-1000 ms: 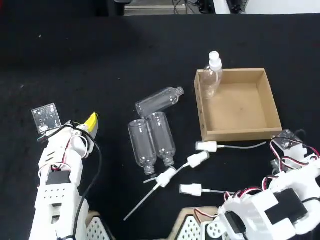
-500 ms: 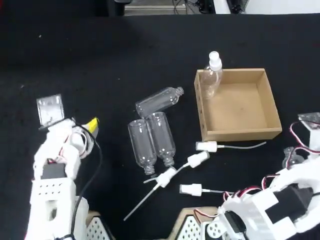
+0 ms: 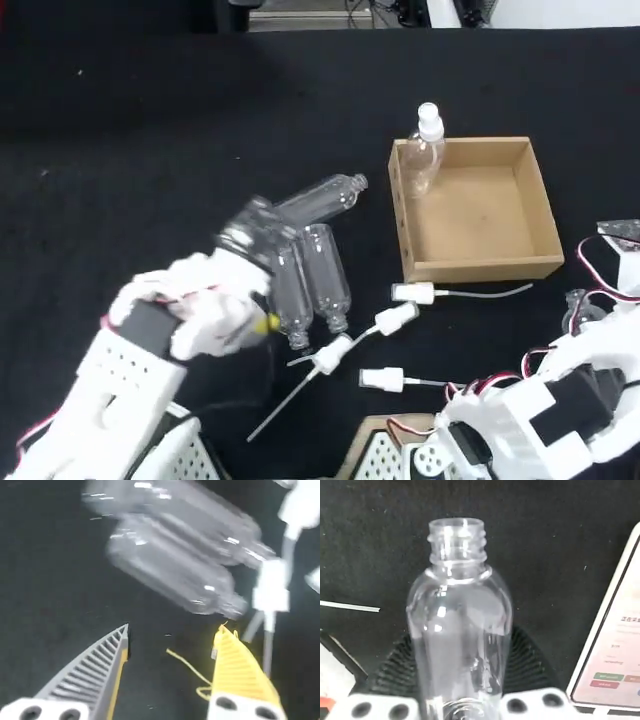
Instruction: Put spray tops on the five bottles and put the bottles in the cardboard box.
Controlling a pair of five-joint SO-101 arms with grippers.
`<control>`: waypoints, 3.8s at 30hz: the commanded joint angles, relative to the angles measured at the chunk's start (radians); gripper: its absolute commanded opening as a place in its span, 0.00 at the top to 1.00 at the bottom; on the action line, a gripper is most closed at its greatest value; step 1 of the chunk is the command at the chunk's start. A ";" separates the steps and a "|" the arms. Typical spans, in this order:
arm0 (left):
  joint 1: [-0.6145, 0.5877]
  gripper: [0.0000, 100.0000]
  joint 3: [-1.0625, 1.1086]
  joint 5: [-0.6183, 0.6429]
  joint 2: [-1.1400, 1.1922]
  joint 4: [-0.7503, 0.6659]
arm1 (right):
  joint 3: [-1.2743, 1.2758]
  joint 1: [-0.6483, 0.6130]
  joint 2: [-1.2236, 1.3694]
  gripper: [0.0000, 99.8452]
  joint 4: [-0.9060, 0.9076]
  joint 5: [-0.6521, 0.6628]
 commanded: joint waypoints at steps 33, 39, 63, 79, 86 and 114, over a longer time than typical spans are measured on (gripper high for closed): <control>0.656 0.74 -0.203 0.138 0.847 -0.721 | -0.093 0.049 -0.168 0.99 -0.167 -0.258; 0.696 0.75 -0.206 0.141 0.896 -0.721 | -0.093 0.068 -0.168 0.99 -0.175 -0.258; 0.679 0.97 -0.338 0.072 0.706 -0.216 | -0.093 0.066 -0.168 0.99 -0.173 -0.258; -0.133 0.97 -0.456 -0.318 0.183 0.316 | -0.094 -0.061 -0.177 0.99 -0.029 -0.276; -0.484 0.97 -0.297 -0.446 0.293 0.218 | -0.050 -0.212 -0.222 0.99 -0.008 -0.428; -0.707 0.67 -0.337 -0.663 0.692 -0.020 | 0.733 -1.395 -0.937 0.99 -0.315 -0.888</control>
